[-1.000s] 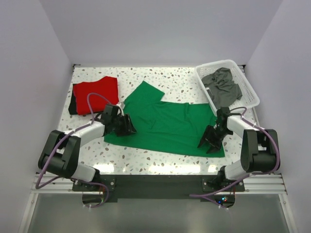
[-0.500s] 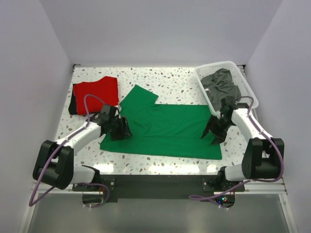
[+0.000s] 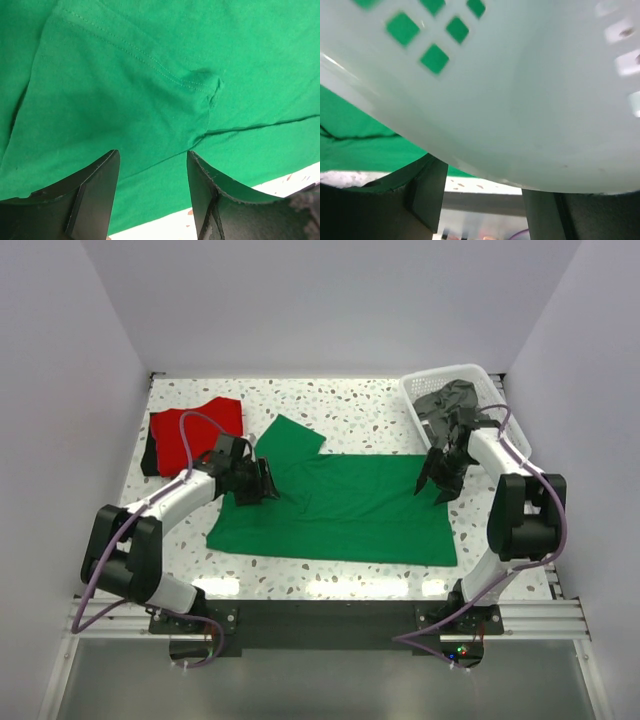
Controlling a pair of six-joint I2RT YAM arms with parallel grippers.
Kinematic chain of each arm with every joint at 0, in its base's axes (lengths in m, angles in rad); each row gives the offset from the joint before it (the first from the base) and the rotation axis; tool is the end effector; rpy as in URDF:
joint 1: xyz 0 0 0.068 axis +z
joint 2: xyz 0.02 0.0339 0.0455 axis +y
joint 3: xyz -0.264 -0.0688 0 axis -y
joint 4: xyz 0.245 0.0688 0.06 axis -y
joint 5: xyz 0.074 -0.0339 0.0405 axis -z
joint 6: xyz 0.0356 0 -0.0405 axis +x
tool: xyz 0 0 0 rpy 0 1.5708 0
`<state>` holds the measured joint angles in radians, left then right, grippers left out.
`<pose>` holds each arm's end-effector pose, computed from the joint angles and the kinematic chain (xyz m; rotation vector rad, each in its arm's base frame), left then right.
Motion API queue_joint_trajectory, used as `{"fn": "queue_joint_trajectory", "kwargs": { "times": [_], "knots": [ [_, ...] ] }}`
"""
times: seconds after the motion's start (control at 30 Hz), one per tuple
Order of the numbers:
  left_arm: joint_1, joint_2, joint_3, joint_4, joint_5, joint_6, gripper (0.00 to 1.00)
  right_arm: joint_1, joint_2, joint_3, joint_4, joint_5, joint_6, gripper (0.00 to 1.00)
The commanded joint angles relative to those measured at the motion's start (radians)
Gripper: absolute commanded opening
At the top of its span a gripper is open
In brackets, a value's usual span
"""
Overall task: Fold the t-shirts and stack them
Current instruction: Fold the tshirt
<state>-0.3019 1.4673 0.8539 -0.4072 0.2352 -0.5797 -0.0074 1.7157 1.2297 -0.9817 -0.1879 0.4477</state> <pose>0.2691 -0.0925 0.1915 -0.2823 2.6643 -0.6086 0.3140 0.0043 0.2050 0.6772 2.9904 0.3165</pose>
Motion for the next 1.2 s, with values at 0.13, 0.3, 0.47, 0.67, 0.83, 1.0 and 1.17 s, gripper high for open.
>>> {"fn": "queue_joint_trajectory", "kwargs": {
  "times": [0.13,0.3,0.47,0.67,0.83,1.0,1.17],
  "knots": [
    [0.009,0.041,0.022,0.028,0.003,0.058,0.61,-0.006,0.074,0.1,0.077,0.122,-0.014,0.6],
    [0.009,0.044,0.028,0.013,-0.008,0.076,0.62,-0.011,0.117,0.149,0.084,0.182,-0.017,0.6],
    [0.009,0.119,0.007,0.015,-0.008,0.124,0.62,-0.023,0.133,0.183,0.1,0.22,-0.015,0.6],
    [0.009,0.174,-0.09,0.022,-0.054,0.149,0.62,-0.04,0.159,0.237,0.12,0.249,-0.007,0.6],
    [0.009,0.179,-0.133,0.018,-0.074,0.159,0.62,-0.052,0.185,0.298,0.123,0.269,-0.007,0.6],
    [0.009,0.168,-0.139,0.005,-0.088,0.164,0.62,-0.065,0.205,0.353,0.124,0.288,-0.02,0.6],
    [0.009,0.139,-0.162,-0.007,-0.093,0.173,0.62,-0.082,0.248,0.398,0.112,0.275,-0.044,0.6]
  ]
}}
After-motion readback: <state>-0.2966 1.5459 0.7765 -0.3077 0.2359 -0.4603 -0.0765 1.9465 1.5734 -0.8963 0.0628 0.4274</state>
